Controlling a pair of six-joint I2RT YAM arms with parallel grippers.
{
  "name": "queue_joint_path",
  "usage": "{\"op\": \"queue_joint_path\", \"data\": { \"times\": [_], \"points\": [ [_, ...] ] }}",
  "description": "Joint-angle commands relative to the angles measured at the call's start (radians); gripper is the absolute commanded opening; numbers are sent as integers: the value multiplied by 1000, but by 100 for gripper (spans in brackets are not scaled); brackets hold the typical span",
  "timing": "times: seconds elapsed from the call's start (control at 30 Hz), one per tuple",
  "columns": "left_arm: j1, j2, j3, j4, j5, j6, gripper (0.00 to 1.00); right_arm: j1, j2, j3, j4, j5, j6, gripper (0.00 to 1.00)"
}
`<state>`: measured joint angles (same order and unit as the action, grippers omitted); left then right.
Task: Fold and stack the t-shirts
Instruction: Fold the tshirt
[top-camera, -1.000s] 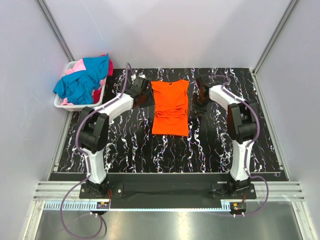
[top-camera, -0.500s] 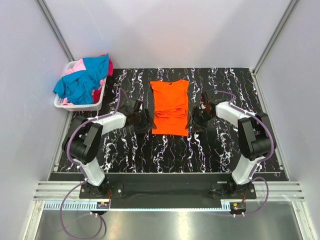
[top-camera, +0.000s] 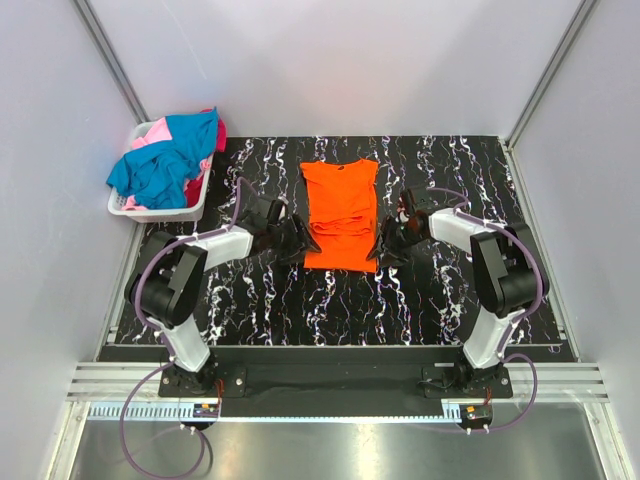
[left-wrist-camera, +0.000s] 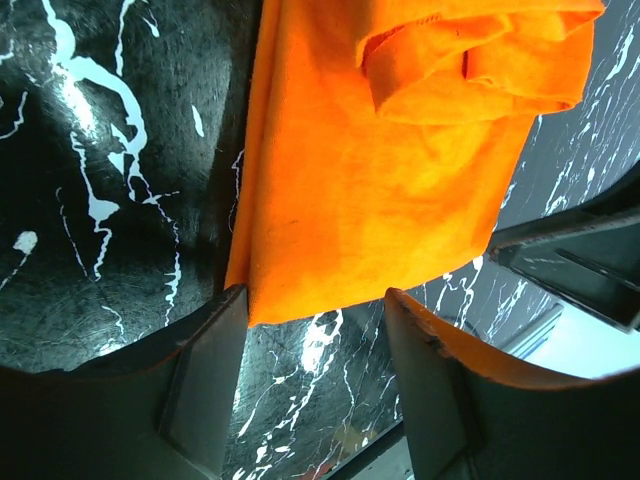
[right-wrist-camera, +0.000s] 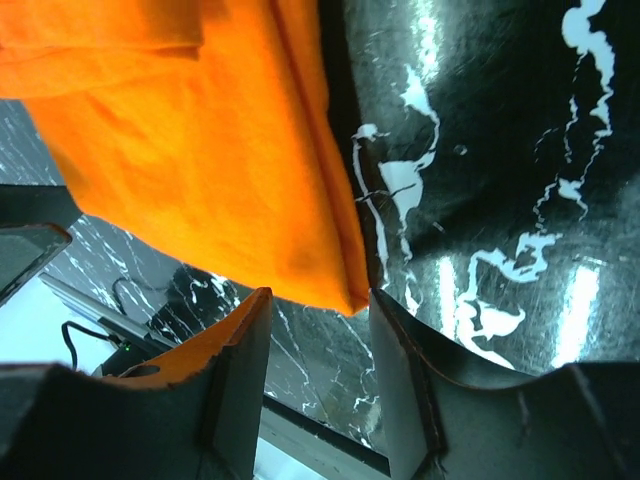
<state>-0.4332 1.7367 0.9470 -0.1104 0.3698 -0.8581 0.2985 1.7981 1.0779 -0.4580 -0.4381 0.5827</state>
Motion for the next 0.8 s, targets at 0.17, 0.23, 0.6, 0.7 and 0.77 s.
{"op": "queue_joint_path", "data": {
  "times": [0.17, 0.23, 0.6, 0.7, 0.77],
  "points": [
    [7, 46, 45, 25, 44, -2, 52, 5, 46, -9, 42, -22, 12, 49],
    [7, 53, 49, 31, 52, -4, 50, 4, 50, -9, 47, -31, 17, 48],
    [7, 32, 26, 22, 54, 11, 2, 13, 35, -21, 64, -80, 35, 0],
    [7, -22, -4, -12, 31, 25, 0, 17, -22, -33, 24, -65, 39, 0],
    [7, -80, -33, -24, 18, 36, 0, 21, -87, -39, -5, -44, 35, 0]
  ]
}}
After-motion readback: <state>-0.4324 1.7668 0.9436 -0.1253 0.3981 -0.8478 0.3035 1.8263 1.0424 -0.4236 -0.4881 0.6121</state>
